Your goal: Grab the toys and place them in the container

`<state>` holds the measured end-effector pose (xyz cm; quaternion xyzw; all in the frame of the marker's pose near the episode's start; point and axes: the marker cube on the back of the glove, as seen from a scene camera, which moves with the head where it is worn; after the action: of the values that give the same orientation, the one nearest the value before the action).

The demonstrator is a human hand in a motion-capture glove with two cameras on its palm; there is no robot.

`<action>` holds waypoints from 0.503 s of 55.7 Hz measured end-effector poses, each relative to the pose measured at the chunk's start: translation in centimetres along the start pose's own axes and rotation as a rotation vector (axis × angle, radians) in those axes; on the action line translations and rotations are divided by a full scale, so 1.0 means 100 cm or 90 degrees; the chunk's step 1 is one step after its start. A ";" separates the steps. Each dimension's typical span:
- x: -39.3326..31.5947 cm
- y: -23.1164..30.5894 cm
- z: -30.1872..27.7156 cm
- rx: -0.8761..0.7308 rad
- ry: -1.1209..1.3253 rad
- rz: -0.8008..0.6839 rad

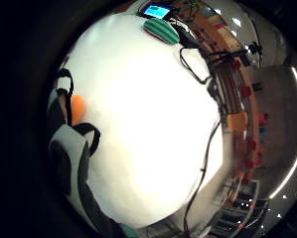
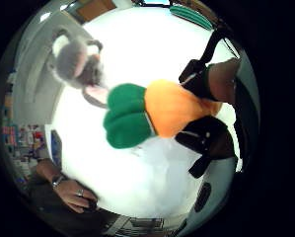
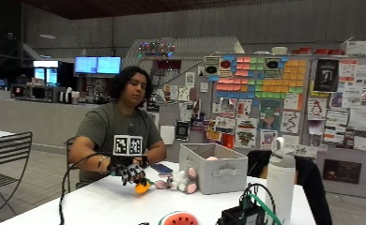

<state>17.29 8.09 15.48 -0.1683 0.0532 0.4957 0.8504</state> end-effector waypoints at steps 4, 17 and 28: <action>0.000 0.004 -0.020 0.050 -0.021 -0.008; -0.042 0.014 -0.148 0.270 -0.214 -0.066; -0.149 -0.009 -0.273 0.413 -0.270 -0.208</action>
<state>12.68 -13.85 -6.11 0.2079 0.0029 0.3353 0.9189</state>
